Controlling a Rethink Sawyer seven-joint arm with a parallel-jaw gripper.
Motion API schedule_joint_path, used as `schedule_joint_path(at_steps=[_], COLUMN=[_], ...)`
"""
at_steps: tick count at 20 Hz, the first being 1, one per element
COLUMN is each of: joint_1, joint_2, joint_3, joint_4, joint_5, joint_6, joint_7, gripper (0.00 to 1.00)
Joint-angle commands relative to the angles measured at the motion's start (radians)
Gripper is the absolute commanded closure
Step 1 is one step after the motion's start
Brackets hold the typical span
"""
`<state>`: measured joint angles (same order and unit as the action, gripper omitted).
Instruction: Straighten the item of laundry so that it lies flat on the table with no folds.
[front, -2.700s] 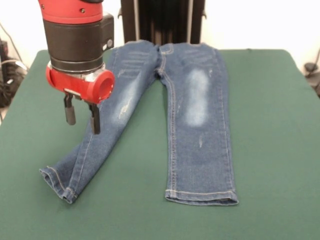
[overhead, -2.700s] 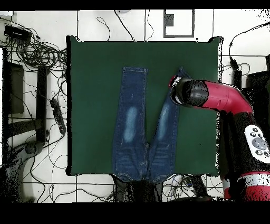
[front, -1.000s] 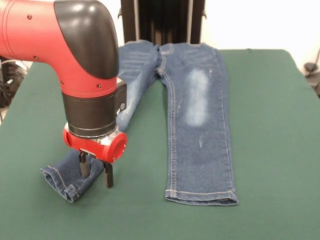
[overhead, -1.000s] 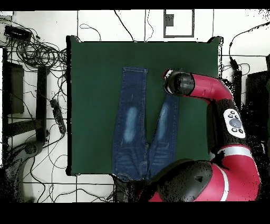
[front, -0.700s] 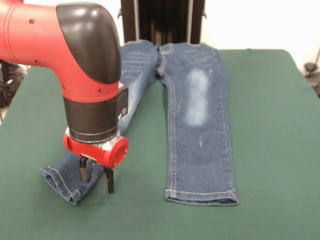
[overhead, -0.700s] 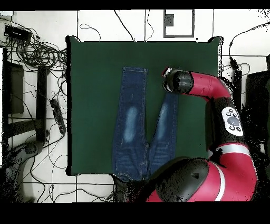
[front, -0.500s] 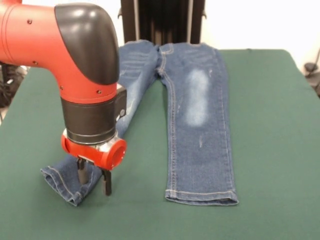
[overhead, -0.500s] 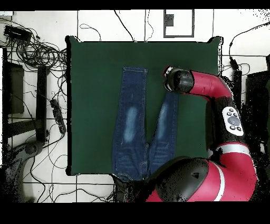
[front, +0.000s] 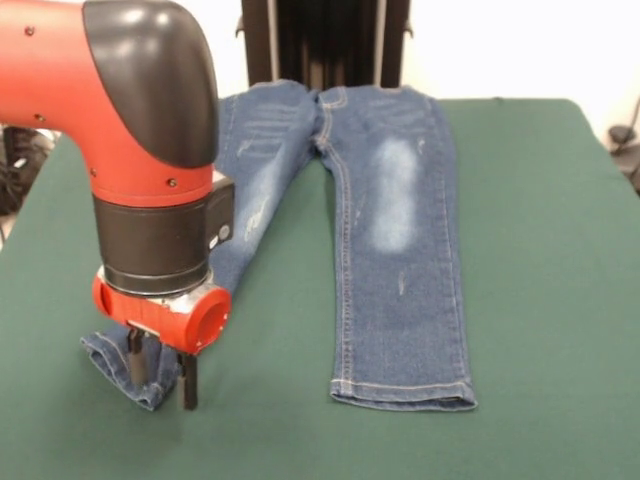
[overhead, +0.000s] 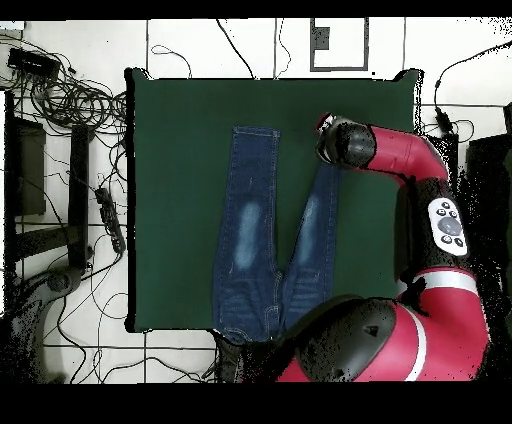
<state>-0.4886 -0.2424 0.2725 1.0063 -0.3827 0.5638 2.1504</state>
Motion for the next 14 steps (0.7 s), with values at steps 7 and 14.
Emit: schedule_joint_path(at_steps=[7, 14], joint_1=[0.015, 0.031], joint_2=[-0.011, -0.014], joint_3=[0.133, 0.119], joint_4=[-0.035, -0.05], joint_5=[0.022, 0.003], joint_6=[0.093, 0.102], joint_7=[-0.177, -0.169], gripper=[1.0, 1.0])
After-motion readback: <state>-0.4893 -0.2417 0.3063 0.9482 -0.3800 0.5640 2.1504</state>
